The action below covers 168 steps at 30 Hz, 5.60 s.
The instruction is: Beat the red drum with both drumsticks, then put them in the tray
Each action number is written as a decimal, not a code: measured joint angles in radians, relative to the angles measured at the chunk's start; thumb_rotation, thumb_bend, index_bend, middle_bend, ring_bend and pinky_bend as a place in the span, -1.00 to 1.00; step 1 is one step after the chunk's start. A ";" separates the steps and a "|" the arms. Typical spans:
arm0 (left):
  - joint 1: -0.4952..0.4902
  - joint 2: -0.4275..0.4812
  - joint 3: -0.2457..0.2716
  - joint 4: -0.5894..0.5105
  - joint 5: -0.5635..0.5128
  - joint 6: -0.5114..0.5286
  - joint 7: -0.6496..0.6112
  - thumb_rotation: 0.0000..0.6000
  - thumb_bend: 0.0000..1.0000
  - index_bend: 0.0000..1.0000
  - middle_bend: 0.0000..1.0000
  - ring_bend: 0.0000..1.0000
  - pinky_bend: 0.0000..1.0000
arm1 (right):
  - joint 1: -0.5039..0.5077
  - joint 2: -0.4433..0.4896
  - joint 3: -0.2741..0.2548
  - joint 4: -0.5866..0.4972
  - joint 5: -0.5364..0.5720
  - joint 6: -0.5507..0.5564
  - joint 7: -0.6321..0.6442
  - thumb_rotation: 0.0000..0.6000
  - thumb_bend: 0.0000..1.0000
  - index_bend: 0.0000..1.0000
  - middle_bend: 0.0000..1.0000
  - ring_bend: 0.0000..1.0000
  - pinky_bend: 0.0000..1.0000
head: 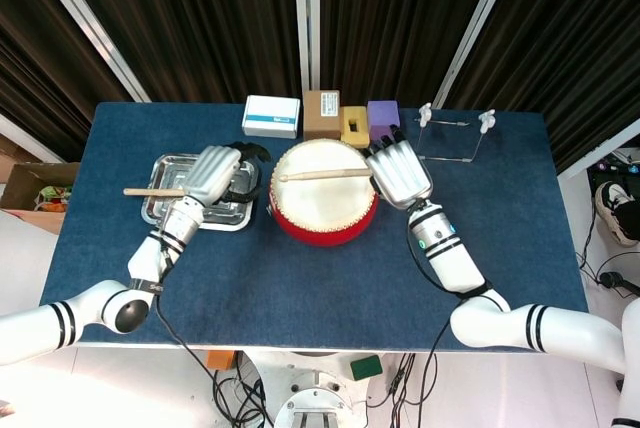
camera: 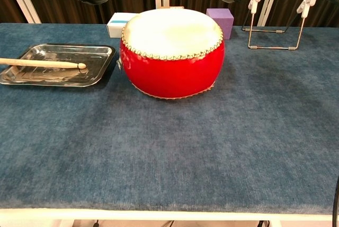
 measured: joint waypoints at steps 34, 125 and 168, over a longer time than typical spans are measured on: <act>-0.088 -0.060 -0.020 0.020 -0.231 0.002 0.158 1.00 -0.39 -0.07 -0.06 -0.22 -0.05 | 0.130 -0.201 0.051 0.112 0.140 0.048 -0.140 1.00 0.37 0.47 0.27 -0.19 -0.56; 0.293 0.092 -0.101 0.087 0.092 0.072 -1.152 1.00 -0.06 0.22 0.22 -0.07 -0.04 | -0.183 0.169 -0.001 -0.155 -0.059 0.240 0.132 1.00 -1.00 -0.49 -0.23 -0.43 -0.73; 0.199 -0.044 0.126 0.364 0.220 0.256 0.174 1.00 -0.05 0.24 0.25 -0.07 -0.09 | -0.343 0.181 -0.020 -0.094 -0.106 0.251 0.267 1.00 -1.00 -0.56 -0.23 -0.43 -0.79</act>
